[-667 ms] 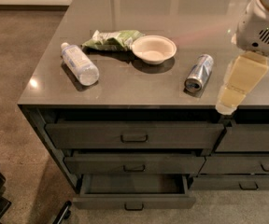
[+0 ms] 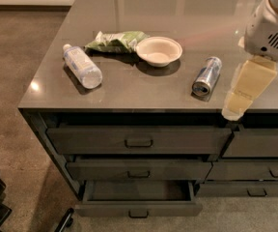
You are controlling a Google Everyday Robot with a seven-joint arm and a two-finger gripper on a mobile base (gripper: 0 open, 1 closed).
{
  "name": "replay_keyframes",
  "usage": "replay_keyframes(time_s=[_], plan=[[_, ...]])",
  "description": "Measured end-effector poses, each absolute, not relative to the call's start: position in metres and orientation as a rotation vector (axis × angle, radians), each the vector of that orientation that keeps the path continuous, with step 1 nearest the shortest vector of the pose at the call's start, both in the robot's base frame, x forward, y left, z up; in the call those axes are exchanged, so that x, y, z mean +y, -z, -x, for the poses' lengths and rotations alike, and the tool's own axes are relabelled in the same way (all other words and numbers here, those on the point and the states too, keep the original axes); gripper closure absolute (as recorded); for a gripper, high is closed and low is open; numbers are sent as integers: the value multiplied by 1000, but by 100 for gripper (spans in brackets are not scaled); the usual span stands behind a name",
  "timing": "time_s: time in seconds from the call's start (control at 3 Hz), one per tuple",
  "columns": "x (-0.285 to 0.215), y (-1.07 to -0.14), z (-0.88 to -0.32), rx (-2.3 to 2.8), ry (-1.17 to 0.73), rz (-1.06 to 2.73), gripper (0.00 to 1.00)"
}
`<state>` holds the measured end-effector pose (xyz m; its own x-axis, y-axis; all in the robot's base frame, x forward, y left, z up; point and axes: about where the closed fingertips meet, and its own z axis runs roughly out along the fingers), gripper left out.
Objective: Close bottom drawer
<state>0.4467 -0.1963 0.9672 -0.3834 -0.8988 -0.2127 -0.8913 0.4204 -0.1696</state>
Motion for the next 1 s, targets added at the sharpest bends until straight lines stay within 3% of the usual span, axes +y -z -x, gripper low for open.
replay_keyframes(time_s=[1.0], plan=[[-170, -921, -340, 2250, -194, 1164, 0]])
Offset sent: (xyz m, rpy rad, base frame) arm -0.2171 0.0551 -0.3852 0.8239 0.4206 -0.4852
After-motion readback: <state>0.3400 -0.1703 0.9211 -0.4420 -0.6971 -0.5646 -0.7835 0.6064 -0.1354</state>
